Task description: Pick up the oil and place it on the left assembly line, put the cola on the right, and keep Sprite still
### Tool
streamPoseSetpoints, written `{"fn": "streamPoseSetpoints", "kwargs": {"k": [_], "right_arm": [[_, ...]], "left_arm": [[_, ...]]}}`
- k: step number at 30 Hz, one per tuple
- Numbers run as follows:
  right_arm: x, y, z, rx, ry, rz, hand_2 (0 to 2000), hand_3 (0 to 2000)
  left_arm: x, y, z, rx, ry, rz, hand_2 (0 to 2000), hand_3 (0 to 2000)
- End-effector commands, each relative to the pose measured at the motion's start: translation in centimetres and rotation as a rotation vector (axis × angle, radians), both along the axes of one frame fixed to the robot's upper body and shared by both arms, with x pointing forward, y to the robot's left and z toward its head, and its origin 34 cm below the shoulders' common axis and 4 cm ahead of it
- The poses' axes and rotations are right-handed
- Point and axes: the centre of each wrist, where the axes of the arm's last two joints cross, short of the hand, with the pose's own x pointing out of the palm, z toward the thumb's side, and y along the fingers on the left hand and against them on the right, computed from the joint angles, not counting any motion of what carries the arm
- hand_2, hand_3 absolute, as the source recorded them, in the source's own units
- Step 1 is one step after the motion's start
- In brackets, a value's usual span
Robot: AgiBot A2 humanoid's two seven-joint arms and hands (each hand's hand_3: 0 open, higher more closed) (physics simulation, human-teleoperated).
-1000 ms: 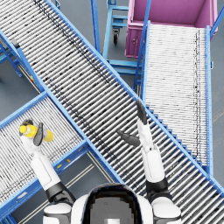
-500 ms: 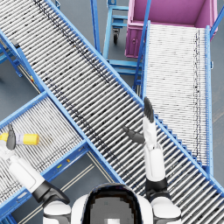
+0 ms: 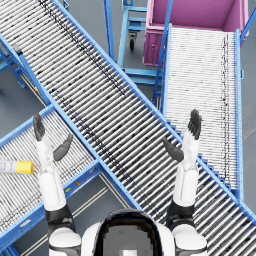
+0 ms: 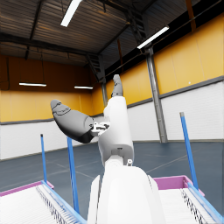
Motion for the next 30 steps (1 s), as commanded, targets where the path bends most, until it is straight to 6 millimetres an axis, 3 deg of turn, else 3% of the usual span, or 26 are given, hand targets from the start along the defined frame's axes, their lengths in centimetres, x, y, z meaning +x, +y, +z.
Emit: {"fn": "streamPoseSetpoints", "kwargs": {"k": [1, 4, 5, 14, 30], "right_arm": [[-0.3, -1.5, 0.5, 0.025, -0.022, -0.052, 0, 0], [-0.5, -2.3, 0.5, 0.037, -0.025, -0.081, 0, 0], [-0.3, -1.6, 0.0, 0.028, -0.007, -0.056, 0, 0], [-0.2, -0.9, -1.9, -0.03, 0.089, 0.06, 0, 0], [-0.8, 0.5, -7.9, -0.169, 0.41, 0.394, 0, 0]], "left_arm": [[0.5, -2.8, 1.6, 0.05, -0.048, -0.097, 0, 0], [0.5, -3.7, 1.7, 0.058, -0.053, -0.128, 0, 0], [0.4, -2.8, 1.0, 0.041, -0.03, -0.097, 0, 0], [0.4, -3.9, -0.8, 0.004, 0.066, -0.172, 0, 0], [-0.6, -6.6, -5.7, -0.108, 0.356, -0.367, 0, 0]]}}
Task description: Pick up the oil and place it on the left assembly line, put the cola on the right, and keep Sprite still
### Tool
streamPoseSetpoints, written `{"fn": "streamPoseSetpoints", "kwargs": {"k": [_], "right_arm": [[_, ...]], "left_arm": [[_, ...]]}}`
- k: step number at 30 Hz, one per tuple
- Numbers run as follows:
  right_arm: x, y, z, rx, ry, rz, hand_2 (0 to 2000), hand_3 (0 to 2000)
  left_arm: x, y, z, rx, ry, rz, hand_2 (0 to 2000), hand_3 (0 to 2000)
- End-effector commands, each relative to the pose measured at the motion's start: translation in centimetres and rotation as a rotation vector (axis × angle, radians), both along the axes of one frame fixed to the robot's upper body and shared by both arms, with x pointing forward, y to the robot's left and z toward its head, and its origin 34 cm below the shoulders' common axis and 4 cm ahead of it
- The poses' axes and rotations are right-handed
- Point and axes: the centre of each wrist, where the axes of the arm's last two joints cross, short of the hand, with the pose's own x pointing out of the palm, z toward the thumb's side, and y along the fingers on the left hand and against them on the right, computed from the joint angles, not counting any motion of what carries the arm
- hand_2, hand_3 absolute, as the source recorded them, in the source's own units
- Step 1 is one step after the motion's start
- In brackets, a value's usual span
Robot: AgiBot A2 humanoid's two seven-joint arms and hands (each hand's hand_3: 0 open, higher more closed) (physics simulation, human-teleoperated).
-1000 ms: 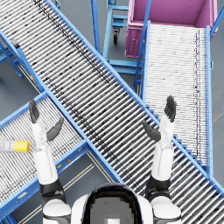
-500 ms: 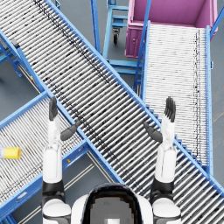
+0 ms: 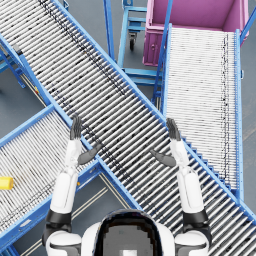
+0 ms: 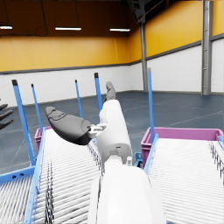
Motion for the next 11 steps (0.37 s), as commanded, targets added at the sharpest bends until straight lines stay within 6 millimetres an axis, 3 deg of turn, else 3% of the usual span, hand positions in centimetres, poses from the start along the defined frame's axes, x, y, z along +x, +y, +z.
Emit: {"fn": "streamPoseSetpoints", "kwargs": {"k": [1, 11], "right_arm": [[-0.05, 0.02, -0.2, -0.003, 0.011, 0.009, 0, 0], [-0.16, 0.1, -0.67, -0.01, 0.037, 0.03, 0, 0]], "left_arm": [[-0.05, -0.07, -0.15, -0.003, 0.009, -0.005, 0, 0], [-0.16, -0.26, -0.49, -0.009, 0.032, -0.017, 0, 0]]}}
